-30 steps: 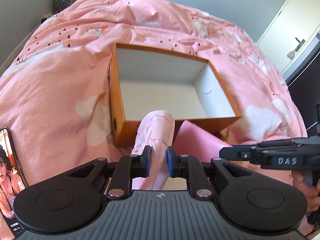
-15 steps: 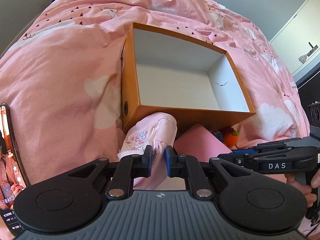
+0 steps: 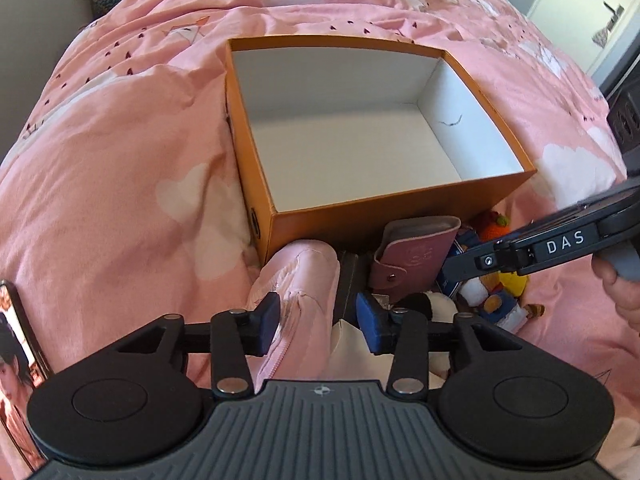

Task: Organize objects
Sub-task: 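Lift the pink pouch and pink wallet into the box, standing them upright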

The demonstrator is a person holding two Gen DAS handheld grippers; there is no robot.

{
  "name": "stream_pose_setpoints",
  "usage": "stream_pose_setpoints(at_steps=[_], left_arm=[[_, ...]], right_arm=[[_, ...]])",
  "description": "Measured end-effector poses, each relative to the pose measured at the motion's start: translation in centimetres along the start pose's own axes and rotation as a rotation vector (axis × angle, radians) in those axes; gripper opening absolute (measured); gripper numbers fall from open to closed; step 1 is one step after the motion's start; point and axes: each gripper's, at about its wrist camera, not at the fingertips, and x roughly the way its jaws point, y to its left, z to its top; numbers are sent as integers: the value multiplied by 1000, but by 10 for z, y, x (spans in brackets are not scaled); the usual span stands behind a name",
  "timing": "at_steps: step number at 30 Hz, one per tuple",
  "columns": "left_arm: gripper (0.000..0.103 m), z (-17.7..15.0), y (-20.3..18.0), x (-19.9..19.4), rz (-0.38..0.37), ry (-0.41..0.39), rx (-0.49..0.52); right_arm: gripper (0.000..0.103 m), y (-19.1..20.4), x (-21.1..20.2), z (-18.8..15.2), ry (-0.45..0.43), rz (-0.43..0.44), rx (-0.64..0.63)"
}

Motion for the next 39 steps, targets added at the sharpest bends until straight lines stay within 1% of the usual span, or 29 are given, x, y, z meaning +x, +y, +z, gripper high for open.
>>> stream_pose_setpoints(at_steps=[5,7,9,11,12,13,14,16,17,19,22,23,25,27,31,34,39], left_arm=[[54,0,-21,14,111,46,146],[56,-1,-28,18,149,57,198],[58,-2,-34,22,190,62,245],[57,-1,-34,29,216,79,268],[57,-1,-34,31,223,89,270],[57,0,-33,32,219,93,267],[53,0,-31,31,207,96,259],[50,1,-26,30,189,101,234],[46,2,-24,29,175,103,219],[43,2,-20,28,158,103,189],[38,1,-19,26,160,91,150],[36,-1,-20,25,168,79,140],[33,-3,-22,23,186,52,121],[31,-7,-25,19,200,20,100],[27,-11,-26,4,218,-47,81],[26,-14,-29,-12,215,-111,71],[24,-10,-34,-37,171,-203,68]], right_arm=[[43,9,-1,-4,-42,-117,-197],[47,14,5,-6,-64,-180,-307],[49,18,13,-10,-77,-248,-437],[49,20,23,-11,-64,-275,-534],[49,19,27,-11,-54,-274,-562],[49,17,31,-9,-46,-267,-577],[49,15,34,-8,-37,-254,-582],[48,9,41,-3,-21,-224,-579],[48,6,44,-1,-17,-212,-576],[42,1,48,1,-26,-194,-577],[39,-2,47,1,-46,-168,-592],[38,0,45,-1,-55,-165,-604],[31,5,38,-5,-75,-161,-633],[28,15,28,-11,-108,-151,-683],[21,32,18,-18,-147,-189,-762],[20,40,6,-20,-169,-183,-760],[19,51,-20,-17,-199,-143,-702]])
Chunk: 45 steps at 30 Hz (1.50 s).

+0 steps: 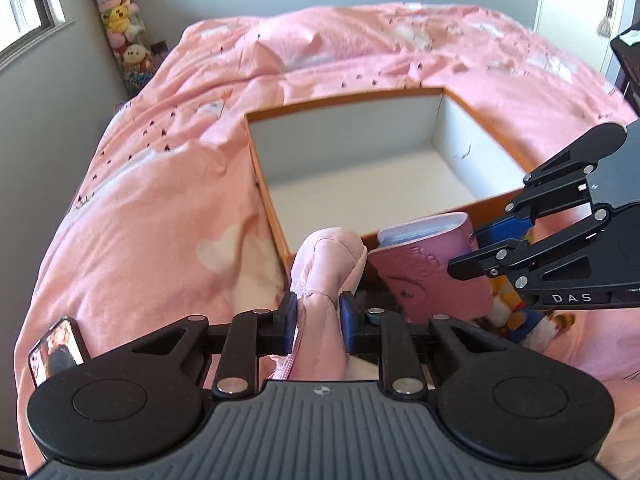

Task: Organize objects
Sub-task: 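Lift the pink pouch and pink wallet into the box, standing them upright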

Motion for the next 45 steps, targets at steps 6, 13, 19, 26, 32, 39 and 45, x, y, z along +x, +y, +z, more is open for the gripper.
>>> stream_pose_setpoints(at_steps=[6,13,19,26,32,39,45], left_arm=[[24,12,6,-24,-67,-97,-46],[23,31,22,-40,-139,-208,-127],[23,58,44,-30,-190,-261,-234],[23,79,49,25,-266,-208,-326],[23,72,46,73,-253,-96,-366],[23,65,36,96,-157,-20,-333],[25,65,33,109,-126,55,-328]], right_arm=[[18,0,-33,8,-48,38,134],[18,-22,-66,19,-133,98,325],[18,-48,-76,33,-196,111,467],[18,-80,-51,44,-160,65,577],[18,-104,0,42,-29,89,655],[17,-128,49,49,111,179,753],[17,-131,94,48,227,236,821]])
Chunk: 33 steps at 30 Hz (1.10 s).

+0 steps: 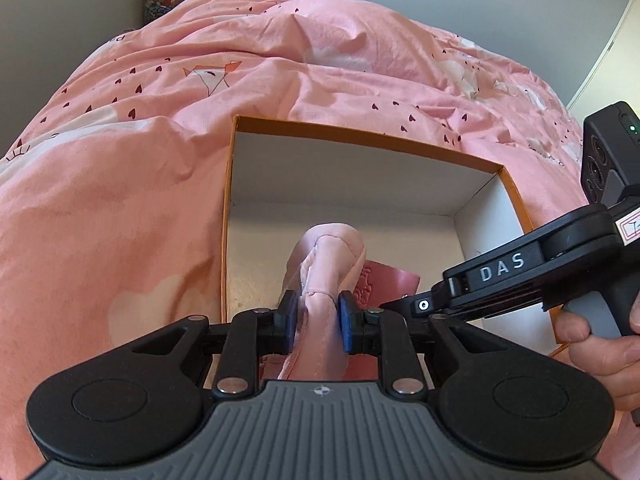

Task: Organize objects
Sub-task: 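Lift the pink pouch and pink wallet into the box, standing them upright, then release the pink pouch and pink wallet against the box wall, open both tools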

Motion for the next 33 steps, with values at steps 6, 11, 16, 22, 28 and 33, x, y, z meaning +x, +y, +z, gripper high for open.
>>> stream_pose_setpoints(at_steps=[6,11,16,22,28,33], left_arm=[[31,4,5,18,1,111,-43],[36,1,6,17,11,101,-31],[38,0,8,-2,23,30,8],[49,-4,18,-30,-6,-57,4],[62,-11,25,-34,26,-62,18],[61,-17,37,-21,34,-26,-17]], right_arm=[[17,2,17,6,21,34,18],[21,14,27,6,-24,-28,-52],[22,20,39,2,-44,-56,-98],[18,29,42,-8,-51,-47,-129],[17,46,34,-12,-62,-17,-142],[17,61,42,-10,-53,-56,-150]])
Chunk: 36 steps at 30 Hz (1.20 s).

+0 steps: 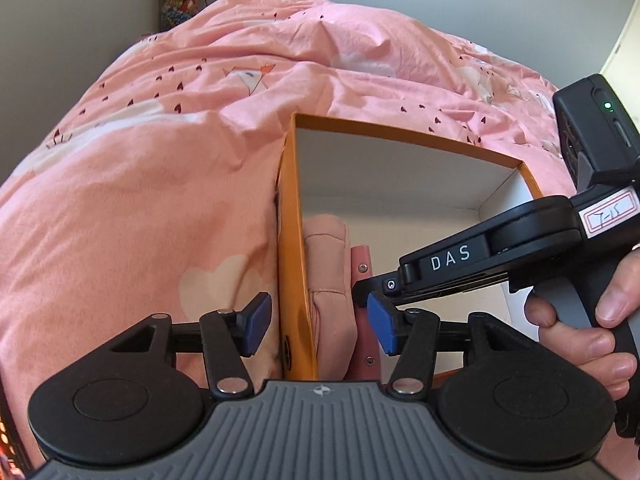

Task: Organize objects
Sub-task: 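Release the pink pouch and pink wallet against the box wall, open both tools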

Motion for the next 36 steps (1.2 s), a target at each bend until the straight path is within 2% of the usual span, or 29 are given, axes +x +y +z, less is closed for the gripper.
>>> stream_pose_setpoints(at_steps=[4,8,11,15,20,23,30,36], left_arm=[[50,-2,9,8,2,19,-38],[27,-4,12,11,8,35,-47],[17,-7,14,15,7,54,-47],[15,-10,11,16,8,64,-39],[14,-10,12,13,-4,68,-49],[14,-10,15,11,-24,78,-75],[13,-12,18,17,-8,91,-92],[16,-12,25,9,-63,67,-125]], right_arm=[[18,4,4,2,-2,-19,1],[20,2,5,-1,-20,-9,5],[21,-3,8,-2,-34,17,31],[19,0,11,-5,-37,12,22],[16,32,10,-6,-31,-111,-157],[16,41,14,-3,-11,-144,-201],[17,31,24,-4,-33,-111,-180],[21,16,8,-10,-76,-73,-120]])
